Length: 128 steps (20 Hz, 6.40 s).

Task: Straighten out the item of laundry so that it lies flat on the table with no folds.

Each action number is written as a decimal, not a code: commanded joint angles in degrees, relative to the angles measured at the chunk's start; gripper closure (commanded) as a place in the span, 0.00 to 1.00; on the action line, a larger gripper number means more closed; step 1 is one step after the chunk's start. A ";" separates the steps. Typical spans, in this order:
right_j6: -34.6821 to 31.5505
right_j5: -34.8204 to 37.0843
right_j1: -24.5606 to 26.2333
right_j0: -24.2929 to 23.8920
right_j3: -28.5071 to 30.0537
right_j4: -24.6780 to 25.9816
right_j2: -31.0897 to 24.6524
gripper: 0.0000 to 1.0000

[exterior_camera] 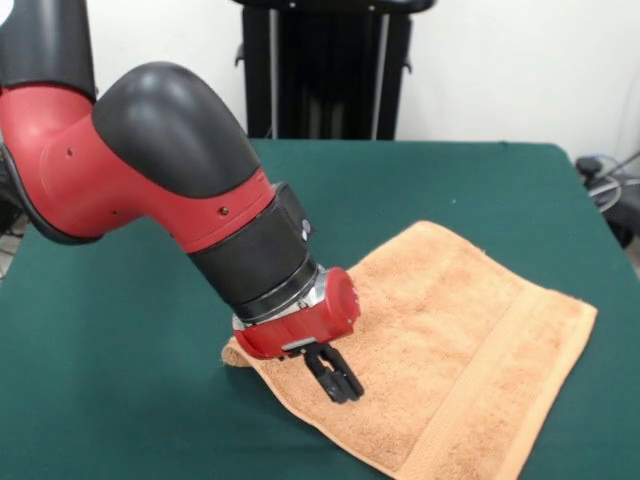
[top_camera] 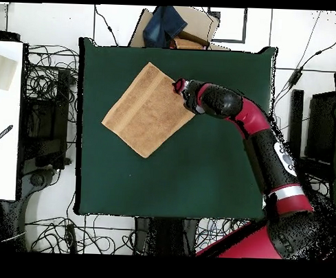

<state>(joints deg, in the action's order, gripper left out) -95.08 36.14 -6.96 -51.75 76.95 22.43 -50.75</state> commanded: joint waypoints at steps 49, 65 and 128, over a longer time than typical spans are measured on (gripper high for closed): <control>7.28 0.50 4.44 2.39 3.54 0.77 -4.42 1.00; 3.94 -0.99 3.97 2.94 5.94 -0.22 -5.31 1.00; 6.32 -9.71 13.35 6.29 1.22 4.17 -2.24 1.00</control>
<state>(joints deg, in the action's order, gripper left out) -95.08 30.15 5.63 -47.46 83.05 22.84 -54.81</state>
